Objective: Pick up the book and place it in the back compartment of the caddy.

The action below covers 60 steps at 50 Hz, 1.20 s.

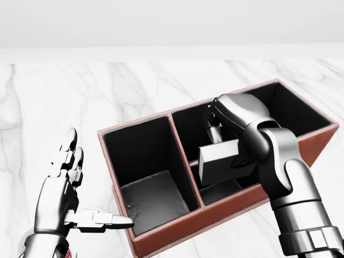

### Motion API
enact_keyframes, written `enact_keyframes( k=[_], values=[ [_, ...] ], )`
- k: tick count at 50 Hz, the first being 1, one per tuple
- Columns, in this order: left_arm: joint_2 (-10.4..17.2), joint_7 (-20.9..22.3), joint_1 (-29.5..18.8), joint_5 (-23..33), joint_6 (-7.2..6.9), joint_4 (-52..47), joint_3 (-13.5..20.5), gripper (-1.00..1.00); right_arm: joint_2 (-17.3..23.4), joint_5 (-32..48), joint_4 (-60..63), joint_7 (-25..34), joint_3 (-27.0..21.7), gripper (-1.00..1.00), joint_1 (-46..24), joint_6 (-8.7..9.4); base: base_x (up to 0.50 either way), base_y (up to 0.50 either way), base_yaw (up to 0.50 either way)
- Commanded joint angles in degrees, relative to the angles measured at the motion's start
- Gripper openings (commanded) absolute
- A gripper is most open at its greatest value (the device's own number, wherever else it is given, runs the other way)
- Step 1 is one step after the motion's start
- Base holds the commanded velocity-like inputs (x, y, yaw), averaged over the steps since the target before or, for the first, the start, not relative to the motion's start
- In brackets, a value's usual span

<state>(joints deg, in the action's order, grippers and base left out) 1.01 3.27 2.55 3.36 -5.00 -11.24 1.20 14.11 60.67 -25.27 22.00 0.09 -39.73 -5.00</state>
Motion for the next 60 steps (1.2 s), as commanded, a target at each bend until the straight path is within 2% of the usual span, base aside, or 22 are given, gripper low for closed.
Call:
enact_keyframes(
  k=[1,17,36,60],
  values=[
    [0.0,0.0,0.0,0.1,0.00,0.0,-0.1,1.00,0.0,0.1,-2.0,-2.6,-0.5,-1.00,-0.9,0.00,0.00,0.00,0.00],
    [-0.1,0.0,0.3,0.1,0.00,-0.5,-0.2,1.00,0.2,0.2,-5.6,-5.2,-0.2,-1.00,-1.3,0.00,0.00,0.00,0.00],
    [-0.1,0.0,0.3,0.2,0.00,-0.4,-0.4,1.00,0.0,0.1,-5.3,-5.3,-0.1,-1.00,-0.8,0.00,0.00,0.00,0.00],
    [-0.1,0.0,0.2,0.1,0.00,0.1,-0.4,1.00,-0.4,0.5,-10.1,-9.4,0.6,-1.00,-1.5,0.00,0.00,0.00,0.00]
  ],
)
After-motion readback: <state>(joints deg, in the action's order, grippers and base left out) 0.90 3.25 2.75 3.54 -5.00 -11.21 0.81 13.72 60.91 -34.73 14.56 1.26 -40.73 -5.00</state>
